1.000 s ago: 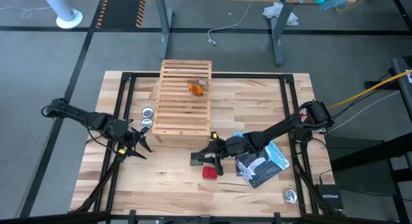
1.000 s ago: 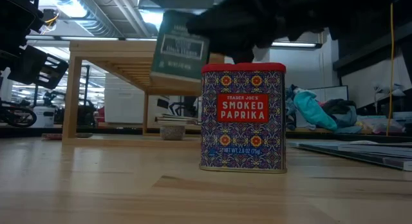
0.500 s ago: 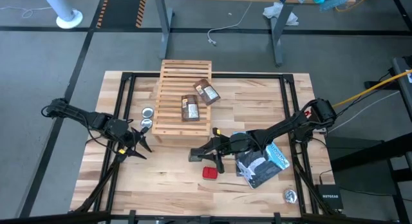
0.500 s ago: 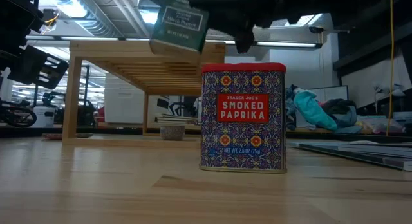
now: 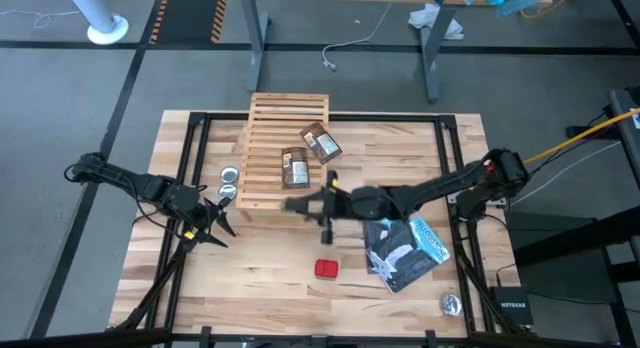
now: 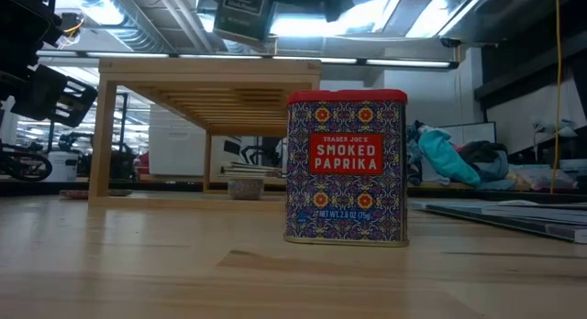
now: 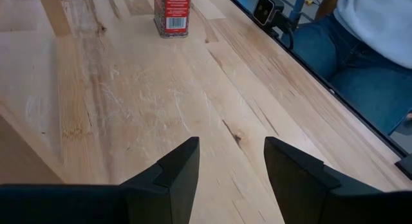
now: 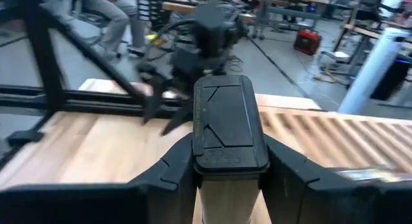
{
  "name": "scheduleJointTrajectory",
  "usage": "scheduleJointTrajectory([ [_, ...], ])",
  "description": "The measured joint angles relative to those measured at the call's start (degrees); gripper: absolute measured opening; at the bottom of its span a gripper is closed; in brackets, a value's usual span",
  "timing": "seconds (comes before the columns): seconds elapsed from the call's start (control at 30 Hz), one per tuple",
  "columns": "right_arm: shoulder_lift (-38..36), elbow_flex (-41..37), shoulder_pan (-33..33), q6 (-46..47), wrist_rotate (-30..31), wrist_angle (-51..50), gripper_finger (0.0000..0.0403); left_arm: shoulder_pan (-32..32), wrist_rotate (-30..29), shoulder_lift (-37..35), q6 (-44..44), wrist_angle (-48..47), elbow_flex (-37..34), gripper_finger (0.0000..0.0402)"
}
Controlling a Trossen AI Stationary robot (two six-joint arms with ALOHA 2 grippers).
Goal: Shelf spices
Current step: Put the black seasoning can on the shelf
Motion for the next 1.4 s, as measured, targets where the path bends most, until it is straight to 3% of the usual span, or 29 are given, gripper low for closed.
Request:
scheduleJointTrajectory([
  [0.33, 0.56, 9.94, -11.00, -4.10, -7.27, -5.27, 0.0135, 0.01, 0.00, 0.00, 0.00, 0.00, 0.00, 0.0169],
  [0.53, 5.11, 15.82, -15.80, -4.46, -12.96, -6.66, 0.0135, 0.01, 0.00, 0.00, 0.00, 0.01, 0.00, 0.0169],
  [0.73, 13.03, 22.83, -17.87, -4.51, -18.02, -7.67, 0.0137, 0.00, 0.02, 0.00, 0.00, 0.01, 0.00, 0.0169],
  [0.93, 18.59, 29.80, -18.93, -4.73, -20.78, -15.01, 0.0137, 0.01, 0.00, 0.00, 0.00, 0.01, 0.00, 0.0169],
  [1.13, 20.51, 33.39, -19.71, -7.66, -22.40, -20.92, 0.0137, 0.01, 0.00, 0.00, 0.00, 0.03, 0.00, 0.0169],
  [1.4, 20.90, 33.79, -20.33, -7.66, -23.72, -21.43, 0.0147, 0.01, 0.00, 0.00, 0.00, 0.01, 0.00, 0.0169],
])
